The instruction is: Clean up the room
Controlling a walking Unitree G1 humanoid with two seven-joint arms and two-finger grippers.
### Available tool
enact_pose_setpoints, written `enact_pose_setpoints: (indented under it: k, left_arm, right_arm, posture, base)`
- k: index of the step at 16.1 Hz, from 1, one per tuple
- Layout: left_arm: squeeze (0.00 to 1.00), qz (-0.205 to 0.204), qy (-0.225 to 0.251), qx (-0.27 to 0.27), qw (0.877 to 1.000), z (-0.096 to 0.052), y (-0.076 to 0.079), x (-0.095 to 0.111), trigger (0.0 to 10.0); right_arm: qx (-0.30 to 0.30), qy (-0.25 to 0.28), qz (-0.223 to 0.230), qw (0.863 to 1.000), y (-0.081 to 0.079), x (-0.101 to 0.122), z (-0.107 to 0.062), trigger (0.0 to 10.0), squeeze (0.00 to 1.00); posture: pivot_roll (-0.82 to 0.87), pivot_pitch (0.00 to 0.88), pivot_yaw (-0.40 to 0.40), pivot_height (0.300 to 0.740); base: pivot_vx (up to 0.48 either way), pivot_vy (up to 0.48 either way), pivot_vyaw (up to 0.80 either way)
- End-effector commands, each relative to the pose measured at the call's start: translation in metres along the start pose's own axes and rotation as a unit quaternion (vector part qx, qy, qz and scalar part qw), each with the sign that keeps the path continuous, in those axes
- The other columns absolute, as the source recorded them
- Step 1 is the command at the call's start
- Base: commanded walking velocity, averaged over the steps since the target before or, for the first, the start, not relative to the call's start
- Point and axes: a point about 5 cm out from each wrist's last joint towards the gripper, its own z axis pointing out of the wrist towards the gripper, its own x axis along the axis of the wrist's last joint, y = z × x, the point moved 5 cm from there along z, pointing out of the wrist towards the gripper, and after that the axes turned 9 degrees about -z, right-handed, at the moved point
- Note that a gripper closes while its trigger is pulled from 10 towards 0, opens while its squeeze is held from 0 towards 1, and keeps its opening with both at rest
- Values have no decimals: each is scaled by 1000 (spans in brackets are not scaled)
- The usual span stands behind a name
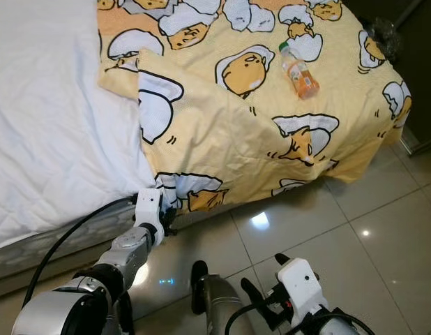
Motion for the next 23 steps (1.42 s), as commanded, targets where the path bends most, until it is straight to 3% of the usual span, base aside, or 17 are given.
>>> enact_pose_setpoints:
  k: [1, 4, 5, 6, 8, 10, 12, 14, 15, 17, 19, 22, 23]
  left_arm:
    - [0, 11, -17, -12, 1000, -2, 3, -13, 0]
    - [0, 51, -17, -38, 998, -6, 4, -20, 0]
    - [0, 94, -6, -64, 994, -11, 3, -25, 0]
    - [0, 105, -3, -70, 992, -13, 2, -26, 0]
    - [0, 162, -1, -100, 982, -29, -11, -46, 0]
    - [0, 191, -10, -110, 975, -41, -22, -61, 0]
    - [0, 210, -15, -108, 972, -49, -32, -70, 0]
    - [0, 216, -31, -105, 970, -58, -42, -84, 0]
    - [0, 223, -55, -113, 967, -71, -45, -105, 0]
    - [0, 221, -72, -119, 965, -80, -45, -122, 0]
    - [0, 174, -96, -93, 976, -96, -51, -147, 0]
    - [0, 139, -66, -48, 987, -91, -55, -137, 0]
    - [0, 136, -57, -46, 988, -87, -53, -131, 8510]
  right_arm:
    - [3, -18, 11, 1000, -1, -9, 1, 10000, 0]
    - [-3, -7, 12, 1000, 4, -7, 16, 10000, 0]
    - [-8, 2, 13, 1000, 7, -5, 26, 10000, 0]
    - [-10, 4, 13, 1000, 8, -5, 28, 10000, 0]
    - [-24, 12, 21, 999, 15, -5, 40, 10000, 0]
    - [-13, 17, 23, 999, 15, -4, 48, 10000, 0]
    - [7, 9, 16, 1000, 15, -9, 46, 10000, 0]
    - [7, -11, 9, 1000, 22, -23, 38, 10000, 0]
    - [7, -19, 6, 1000, 24, -30, 35, 10000, 0]
    - [13, -21, 6, 1000, 20, -32, 34, 10000, 0]
    - [29, -25, 5, 999, 12, -36, 33, 10000, 0]
    - [32, -26, 4, 999, 11, -38, 35, 10000, 0]
    - [33, -25, 4, 999, 12, -38, 36, 10000, 0]
  posture:
    - [-339, 307, -141, 736]
    - [-307, 271, -117, 736]
    - [-287, 231, -85, 736]
    - [-283, 225, -81, 736]
    - [-236, 180, -52, 736]
    - [-201, 157, -41, 736]
    - [-184, 150, -38, 736]
    - [-183, 150, -42, 736]
    - [-193, 154, -42, 736]
    - [-199, 152, -43, 736]
    - [-200, 151, -45, 736]
    - [-178, 141, -53, 736]
    - [-173, 135, -56, 736]
  base:
    - [0, 0, 0]
    - [0, 0, 0]
    - [0, 0, 0]
    - [0, 0, 0]
    - [0, 0, 0]
    - [0, 0, 0]
    - [0, 0, 0]
    - [0, 0, 0]
    - [0, 0, 0]
    - [0, 0, 0]
    - [0, 0, 0]
    - [0, 0, 0]
    - [0, 0, 0]
